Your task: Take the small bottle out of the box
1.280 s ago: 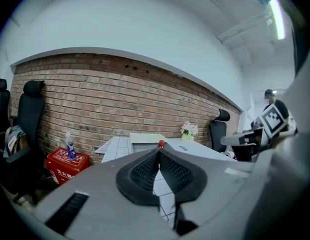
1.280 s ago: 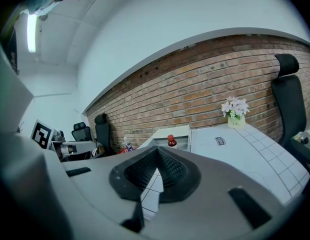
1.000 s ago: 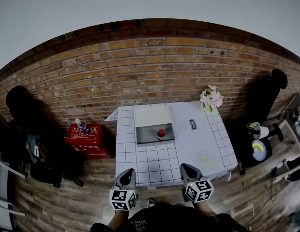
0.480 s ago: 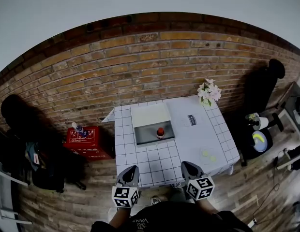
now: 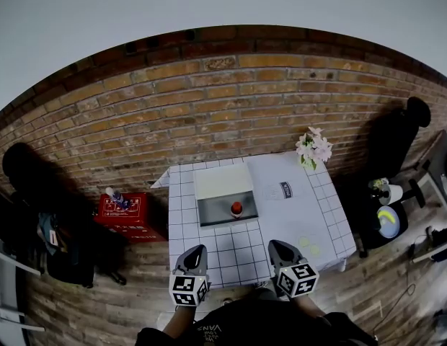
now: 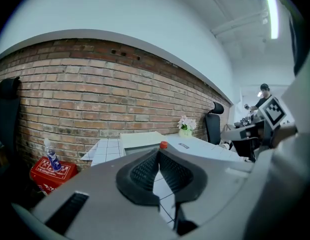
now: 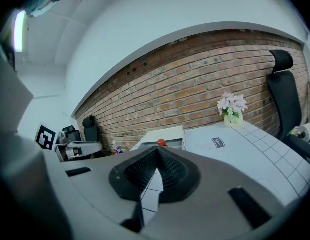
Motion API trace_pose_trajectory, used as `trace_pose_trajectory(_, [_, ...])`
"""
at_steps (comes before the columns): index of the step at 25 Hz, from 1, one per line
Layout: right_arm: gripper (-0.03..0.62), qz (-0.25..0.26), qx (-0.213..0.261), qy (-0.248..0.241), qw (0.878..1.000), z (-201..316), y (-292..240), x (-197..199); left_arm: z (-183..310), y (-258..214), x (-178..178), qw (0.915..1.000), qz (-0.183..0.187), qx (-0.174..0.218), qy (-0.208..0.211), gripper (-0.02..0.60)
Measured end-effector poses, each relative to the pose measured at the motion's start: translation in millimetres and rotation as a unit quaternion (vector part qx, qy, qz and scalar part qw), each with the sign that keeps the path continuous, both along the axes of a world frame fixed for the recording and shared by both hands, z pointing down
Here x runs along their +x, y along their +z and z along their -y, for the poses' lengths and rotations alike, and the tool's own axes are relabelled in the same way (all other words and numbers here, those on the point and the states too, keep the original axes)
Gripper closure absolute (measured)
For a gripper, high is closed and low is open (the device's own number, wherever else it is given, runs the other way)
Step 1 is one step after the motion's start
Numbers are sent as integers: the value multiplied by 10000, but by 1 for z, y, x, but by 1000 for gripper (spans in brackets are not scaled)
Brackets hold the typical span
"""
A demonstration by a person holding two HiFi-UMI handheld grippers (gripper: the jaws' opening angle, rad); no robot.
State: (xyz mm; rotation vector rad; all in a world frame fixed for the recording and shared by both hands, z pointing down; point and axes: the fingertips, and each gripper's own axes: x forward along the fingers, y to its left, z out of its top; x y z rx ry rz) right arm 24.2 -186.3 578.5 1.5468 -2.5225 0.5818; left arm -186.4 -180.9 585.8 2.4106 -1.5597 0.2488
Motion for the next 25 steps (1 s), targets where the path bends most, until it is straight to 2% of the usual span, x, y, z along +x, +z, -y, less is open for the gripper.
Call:
trace_pose_trajectory(10, [595, -31, -90, -177, 9998, 38, 5, 16, 57, -1, 13, 9999, 98, 57, -116, 569])
trace_pose_trajectory(16, [595, -24, -134, -236, 9996, 56, 7, 29, 91, -4, 27, 9998, 165, 134, -40, 569])
trace_pose_trajectory(25, [595, -65, -237, -197, 9995, 78, 14, 51, 124, 12, 56, 9996, 220, -62, 138, 568])
